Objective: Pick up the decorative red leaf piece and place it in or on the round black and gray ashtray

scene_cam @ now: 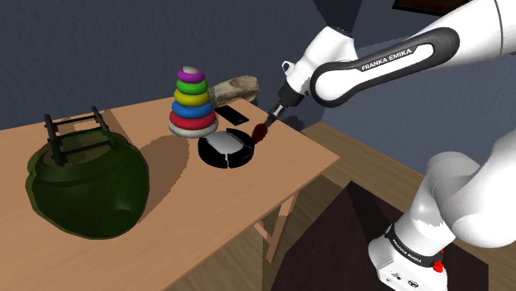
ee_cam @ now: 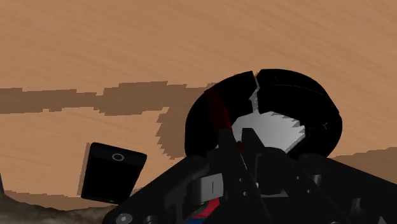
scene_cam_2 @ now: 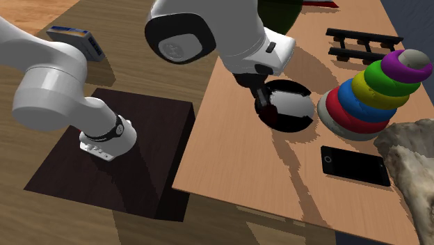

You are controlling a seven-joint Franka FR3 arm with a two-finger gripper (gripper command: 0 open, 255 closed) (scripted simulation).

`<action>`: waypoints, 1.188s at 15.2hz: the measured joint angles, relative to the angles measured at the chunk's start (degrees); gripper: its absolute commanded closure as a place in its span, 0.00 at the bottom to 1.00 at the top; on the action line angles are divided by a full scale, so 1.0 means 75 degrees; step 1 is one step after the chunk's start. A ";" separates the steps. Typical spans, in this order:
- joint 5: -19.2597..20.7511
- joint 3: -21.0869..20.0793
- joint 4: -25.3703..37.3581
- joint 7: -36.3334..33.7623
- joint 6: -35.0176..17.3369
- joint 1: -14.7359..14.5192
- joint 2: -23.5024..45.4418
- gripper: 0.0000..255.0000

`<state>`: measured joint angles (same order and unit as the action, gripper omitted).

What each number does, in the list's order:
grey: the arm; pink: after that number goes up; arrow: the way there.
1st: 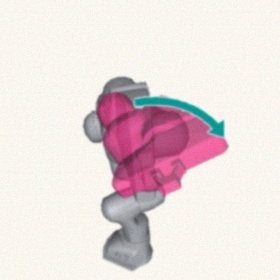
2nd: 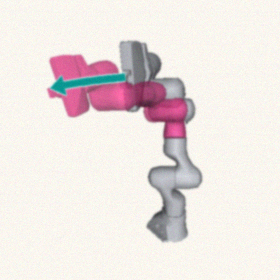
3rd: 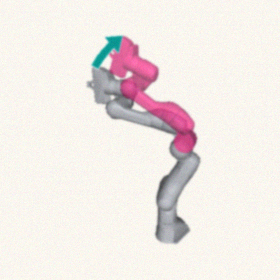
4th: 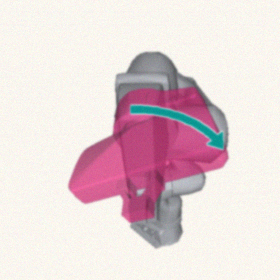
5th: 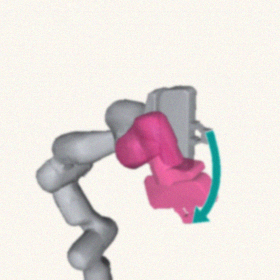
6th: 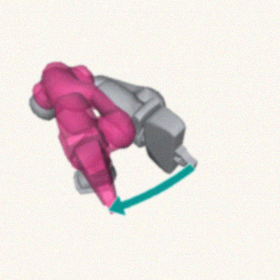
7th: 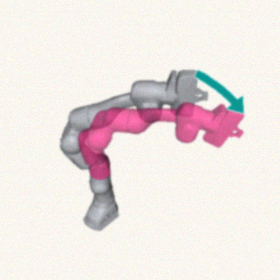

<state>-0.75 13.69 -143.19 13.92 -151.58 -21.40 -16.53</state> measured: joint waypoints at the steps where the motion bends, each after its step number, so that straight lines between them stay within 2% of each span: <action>1: -0.0040 -0.0081 0.0227 -0.0118 -0.0047 -0.0073 0.0243 1.00; 5: -0.0081 -0.0392 0.0953 -0.0595 -0.0179 -0.0280 0.1057 1.00; 9: -0.0107 -0.0487 0.0900 -0.0700 -0.0606 -0.0350 0.1293 1.00; 11: -0.0211 -0.0465 0.0827 -0.0595 -0.1114 -0.0369 0.1446 1.00; 14: -0.0348 -0.0406 0.0662 -0.0481 -0.1108 -0.0363 0.1734 1.00; 15: -0.0348 -0.0406 0.0660 -0.0480 -0.1107 -0.0363 0.1736 0.00; 16: -0.0349 -0.0406 0.0661 -0.0480 -0.1108 -0.0363 0.1736 0.00; 18: 0.0149 -0.0504 0.0946 -0.1093 -0.1141 -0.0313 0.1911 0.00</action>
<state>0.36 9.91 -136.10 5.72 -160.13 -23.75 -2.20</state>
